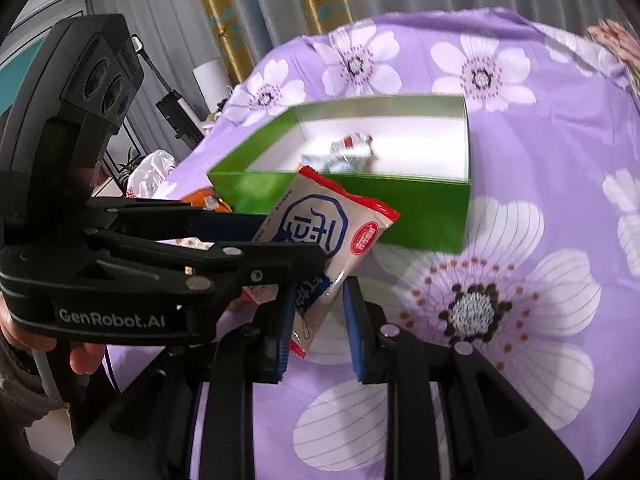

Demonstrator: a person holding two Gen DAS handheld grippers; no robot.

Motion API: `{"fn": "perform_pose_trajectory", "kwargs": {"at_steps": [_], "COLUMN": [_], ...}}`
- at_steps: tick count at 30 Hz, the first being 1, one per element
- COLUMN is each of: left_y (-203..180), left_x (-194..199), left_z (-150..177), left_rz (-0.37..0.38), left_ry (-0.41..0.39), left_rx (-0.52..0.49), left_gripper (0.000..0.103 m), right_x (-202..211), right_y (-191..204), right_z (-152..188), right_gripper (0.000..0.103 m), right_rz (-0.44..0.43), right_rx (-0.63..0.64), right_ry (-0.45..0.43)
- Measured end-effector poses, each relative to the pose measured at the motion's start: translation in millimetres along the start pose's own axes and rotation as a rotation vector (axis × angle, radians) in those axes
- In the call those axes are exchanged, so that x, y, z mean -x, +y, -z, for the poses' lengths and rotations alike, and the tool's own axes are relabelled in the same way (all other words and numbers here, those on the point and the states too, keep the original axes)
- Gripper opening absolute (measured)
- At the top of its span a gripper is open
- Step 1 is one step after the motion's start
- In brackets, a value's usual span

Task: Organize snacks
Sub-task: 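Lift the white bag, carry it over the green box and release it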

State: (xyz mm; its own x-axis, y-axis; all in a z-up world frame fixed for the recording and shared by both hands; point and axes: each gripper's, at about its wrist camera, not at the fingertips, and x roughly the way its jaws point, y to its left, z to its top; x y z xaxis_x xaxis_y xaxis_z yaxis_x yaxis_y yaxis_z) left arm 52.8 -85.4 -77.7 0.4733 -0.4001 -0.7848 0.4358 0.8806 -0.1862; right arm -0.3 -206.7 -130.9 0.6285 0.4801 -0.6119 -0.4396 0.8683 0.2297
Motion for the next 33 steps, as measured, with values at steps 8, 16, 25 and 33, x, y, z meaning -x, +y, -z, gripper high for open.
{"fn": "perform_pose_trajectory", "kwargs": {"at_steps": [8, 16, 25, 33], "left_y": [-4.7, 4.0, 17.3, 40.0], "left_x": [39.7, 60.4, 67.7, 48.4], "left_z": [-18.7, -38.7, -61.4, -83.2], "left_rz": [-0.083, -0.142, -0.187, -0.206], "left_ry": [-0.103, -0.161, -0.209, -0.215], "left_rx": [-0.098, -0.13, -0.143, -0.129], "left_gripper": [0.047, 0.047, 0.047, 0.047], "right_x": [14.2, 17.4, 6.9, -19.6], "right_y": [14.7, 26.5, 27.7, 22.5], "right_z": [-34.0, -59.9, -87.6, -108.2], "right_gripper": [0.025, 0.025, 0.025, 0.025], "right_rz": [-0.01, -0.025, -0.025, -0.011], "right_rx": [0.067, 0.135, 0.182, 0.234], "right_ry": [-0.081, -0.134, -0.172, -0.162]}}
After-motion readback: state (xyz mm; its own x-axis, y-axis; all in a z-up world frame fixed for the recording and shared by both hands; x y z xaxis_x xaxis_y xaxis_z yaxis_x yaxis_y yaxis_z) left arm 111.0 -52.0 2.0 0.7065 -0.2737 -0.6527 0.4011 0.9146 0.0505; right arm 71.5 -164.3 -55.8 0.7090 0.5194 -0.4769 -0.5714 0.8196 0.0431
